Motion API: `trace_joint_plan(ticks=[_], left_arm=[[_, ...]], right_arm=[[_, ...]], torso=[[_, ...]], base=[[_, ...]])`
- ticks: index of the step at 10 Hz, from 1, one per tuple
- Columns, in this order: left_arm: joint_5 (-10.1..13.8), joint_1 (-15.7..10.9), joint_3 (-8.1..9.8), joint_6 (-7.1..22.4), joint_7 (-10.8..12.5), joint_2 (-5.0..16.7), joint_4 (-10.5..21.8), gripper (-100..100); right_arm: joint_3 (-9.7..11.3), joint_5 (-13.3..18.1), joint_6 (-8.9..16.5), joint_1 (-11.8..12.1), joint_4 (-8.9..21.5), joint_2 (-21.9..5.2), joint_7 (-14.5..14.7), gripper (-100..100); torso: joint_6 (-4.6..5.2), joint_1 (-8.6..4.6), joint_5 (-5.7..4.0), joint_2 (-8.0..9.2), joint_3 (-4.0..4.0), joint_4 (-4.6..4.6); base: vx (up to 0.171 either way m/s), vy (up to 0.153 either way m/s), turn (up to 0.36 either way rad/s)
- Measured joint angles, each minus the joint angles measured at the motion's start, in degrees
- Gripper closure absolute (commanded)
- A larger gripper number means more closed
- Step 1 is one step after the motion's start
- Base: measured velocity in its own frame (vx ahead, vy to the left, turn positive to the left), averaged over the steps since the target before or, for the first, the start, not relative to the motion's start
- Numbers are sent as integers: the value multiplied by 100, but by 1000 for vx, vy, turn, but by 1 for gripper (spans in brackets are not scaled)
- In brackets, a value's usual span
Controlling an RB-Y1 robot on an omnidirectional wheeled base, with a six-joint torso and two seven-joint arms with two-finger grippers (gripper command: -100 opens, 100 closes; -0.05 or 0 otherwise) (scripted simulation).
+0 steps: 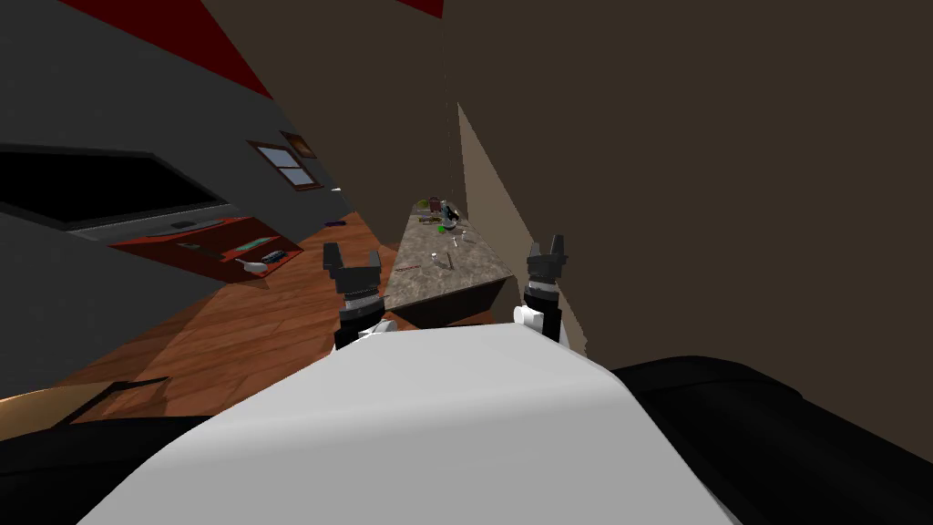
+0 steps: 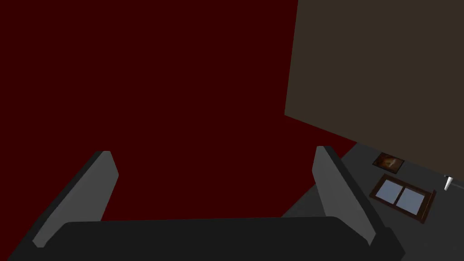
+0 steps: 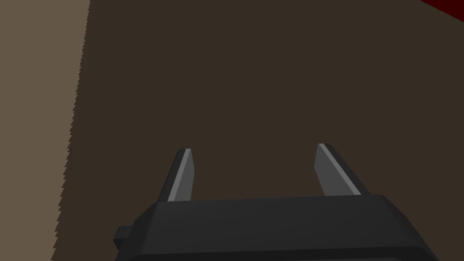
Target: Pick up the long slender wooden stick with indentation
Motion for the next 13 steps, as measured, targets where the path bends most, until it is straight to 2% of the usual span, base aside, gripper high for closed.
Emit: trace_joint_plan(ticks=[5,9,12,13], left_arm=[[-484,0,175,-285,-231,643,310,-100],[-1124,-31,422,-696,-543,1349,773,-100],[-1545,-15,557,-954,-746,1815,1031,-100],[-1670,-23,568,-1010,-811,1912,1092,-100]], right_arm=[[0,0,0,-1,0,0,0,0],[0,0,0,-1,0,0,0,0],[0,0,0,-1,0,0,0,0],[-1,0,0,1,0,0,0,0]], torso=[[2,6,1,16,9,4],[2,9,2,11,6,3],[4,6,1,7,4,2],[-3,8,2,5,3,2]], base=[[-46,8,-204],[-27,10,-254],[-19,2,-245],[-13,1,-288]])
